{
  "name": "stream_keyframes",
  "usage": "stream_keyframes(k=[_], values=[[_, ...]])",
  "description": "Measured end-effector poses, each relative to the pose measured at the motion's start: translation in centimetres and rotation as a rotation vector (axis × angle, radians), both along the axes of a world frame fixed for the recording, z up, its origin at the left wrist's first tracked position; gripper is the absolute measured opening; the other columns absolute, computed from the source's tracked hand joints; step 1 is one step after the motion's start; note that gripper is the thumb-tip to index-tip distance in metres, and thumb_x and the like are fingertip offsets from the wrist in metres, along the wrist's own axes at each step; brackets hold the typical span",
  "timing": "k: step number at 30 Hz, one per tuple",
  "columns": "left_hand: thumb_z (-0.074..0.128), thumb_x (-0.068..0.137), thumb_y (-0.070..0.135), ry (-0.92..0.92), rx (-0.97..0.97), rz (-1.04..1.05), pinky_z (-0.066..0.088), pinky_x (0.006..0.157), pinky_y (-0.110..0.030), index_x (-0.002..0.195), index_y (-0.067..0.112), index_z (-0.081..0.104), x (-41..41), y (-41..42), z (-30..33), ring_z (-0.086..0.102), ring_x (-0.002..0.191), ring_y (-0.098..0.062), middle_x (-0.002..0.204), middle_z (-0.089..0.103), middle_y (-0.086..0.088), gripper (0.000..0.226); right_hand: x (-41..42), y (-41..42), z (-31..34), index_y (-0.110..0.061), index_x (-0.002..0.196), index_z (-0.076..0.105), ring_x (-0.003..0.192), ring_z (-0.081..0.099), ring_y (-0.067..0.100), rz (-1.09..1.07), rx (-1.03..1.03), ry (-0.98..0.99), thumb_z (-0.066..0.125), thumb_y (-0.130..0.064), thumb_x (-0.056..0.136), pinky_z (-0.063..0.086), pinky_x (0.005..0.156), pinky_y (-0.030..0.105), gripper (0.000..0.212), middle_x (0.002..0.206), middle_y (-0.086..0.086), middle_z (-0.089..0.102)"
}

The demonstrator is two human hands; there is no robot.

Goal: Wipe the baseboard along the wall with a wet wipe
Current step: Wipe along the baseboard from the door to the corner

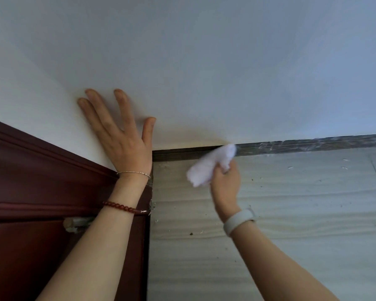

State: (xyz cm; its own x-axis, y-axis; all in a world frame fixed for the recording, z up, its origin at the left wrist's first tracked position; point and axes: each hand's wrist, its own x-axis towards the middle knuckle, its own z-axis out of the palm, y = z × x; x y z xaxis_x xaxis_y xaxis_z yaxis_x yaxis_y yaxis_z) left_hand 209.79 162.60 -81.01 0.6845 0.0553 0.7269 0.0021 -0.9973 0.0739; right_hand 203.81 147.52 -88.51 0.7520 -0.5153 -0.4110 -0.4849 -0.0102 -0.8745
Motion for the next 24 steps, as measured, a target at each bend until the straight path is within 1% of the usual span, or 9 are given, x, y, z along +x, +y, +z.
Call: stream_keyframes(k=[3, 5, 8, 10, 12, 15, 18, 22, 24], values=[[0.054, 0.092, 0.046, 0.006, 0.01, 0.006, 0.001, 0.116, -0.036, 0.133, 0.01, 0.023, -0.2, 0.0, 0.2, 0.026, 0.125, -0.057, 0.131, 0.032, -0.046, 0.063, -0.9, 2.2, 0.5, -0.004, 0.103, 0.05, 0.079, 0.057, 0.029, 0.269, -0.136, 0.092, 0.041, -0.015, 0.092, 0.038, 0.066, 0.031, 0.018, 0.083, 0.012, 0.059], [0.055, 0.092, 0.046, 0.0, 0.012, 0.007, 0.001, 0.116, -0.035, 0.133, 0.009, 0.023, -0.2, -0.1, 0.2, 0.027, 0.125, -0.058, 0.131, 0.032, -0.046, 0.064, -0.4, 2.8, 0.3, 0.0, 0.106, 0.048, 0.08, 0.057, 0.031, 0.206, 0.048, 0.176, 0.041, -0.011, 0.091, 0.041, 0.065, 0.033, 0.021, 0.078, 0.009, 0.056], [0.054, 0.092, 0.046, 0.004, -0.001, 0.008, -0.002, 0.116, -0.034, 0.133, 0.01, 0.021, -0.1, 0.0, 0.2, 0.027, 0.125, -0.059, 0.132, 0.031, -0.046, 0.064, 1.9, 3.3, 0.3, 0.005, 0.12, 0.045, 0.092, 0.057, 0.031, -0.011, 0.512, 0.219, 0.043, -0.002, 0.088, 0.055, 0.076, 0.041, 0.032, 0.092, 0.012, 0.054], [0.054, 0.092, 0.047, 0.012, -0.001, 0.007, -0.004, 0.116, -0.032, 0.133, 0.01, 0.021, -0.1, 0.0, 0.3, 0.026, 0.125, -0.059, 0.132, 0.03, -0.047, 0.065, 3.4, 1.7, 0.7, 0.001, 0.118, 0.043, 0.084, 0.057, 0.023, -0.12, 0.649, 0.171, 0.043, 0.001, 0.09, 0.057, 0.071, 0.033, 0.028, 0.103, 0.013, 0.047], [0.055, 0.092, 0.046, 0.008, -0.009, -0.004, -0.003, 0.116, -0.032, 0.133, 0.01, 0.02, -0.1, 0.0, 0.3, 0.026, 0.125, -0.059, 0.131, 0.03, -0.047, 0.065, 4.1, -1.8, 1.2, -0.012, 0.113, 0.038, 0.066, 0.051, 0.015, -0.18, 0.512, 0.187, 0.042, 0.0, 0.091, 0.053, 0.063, 0.023, 0.025, 0.092, 0.01, 0.046], [0.055, 0.092, 0.047, -0.001, -0.016, -0.007, -0.002, 0.116, -0.034, 0.139, 0.014, 0.014, 0.0, 0.0, 0.2, 0.024, 0.126, -0.059, 0.131, 0.03, -0.048, 0.07, 3.0, -9.0, 1.7, -0.012, 0.117, 0.043, 0.073, 0.058, 0.009, -0.451, 0.182, 0.024, 0.042, -0.001, 0.09, 0.053, 0.086, 0.036, 0.029, 0.081, -0.002, 0.048], [0.055, 0.092, 0.045, -0.005, -0.023, -0.022, 0.0, 0.117, -0.036, 0.142, 0.018, 0.009, -0.1, -0.1, 0.3, 0.02, 0.127, -0.055, 0.131, 0.029, -0.048, 0.073, 1.9, -12.0, 1.2, -0.004, 0.118, 0.044, 0.074, 0.057, 0.002, -0.597, 0.048, -0.143, 0.038, 0.0, 0.088, 0.053, 0.091, 0.041, 0.031, 0.081, -0.011, 0.049], [0.053, 0.094, 0.038, 0.066, -0.136, -0.074, 0.002, 0.116, -0.04, 0.138, 0.008, 0.018, -1.1, -1.4, 0.7, 0.014, 0.13, -0.055, 0.137, 0.021, -0.047, 0.064, 1.8, -7.6, -1.1, -0.01, 0.099, 0.045, 0.084, 0.057, 0.026, -0.426, 0.0, -0.039, 0.044, 0.001, 0.083, 0.051, 0.088, 0.054, 0.019, 0.073, -0.003, 0.052], [0.05, 0.094, 0.038, 0.138, -0.128, -0.095, 0.007, 0.114, -0.048, 0.147, 0.012, 0.009, -1.9, -2.7, 0.2, 0.012, 0.133, -0.052, 0.143, 0.014, -0.04, 0.072, 1.5, -3.7, -1.6, -0.011, 0.09, 0.043, 0.077, 0.057, 0.026, -0.21, 0.017, -0.015, 0.046, 0.001, 0.081, 0.052, 0.078, 0.049, 0.015, 0.07, 0.004, 0.052]])
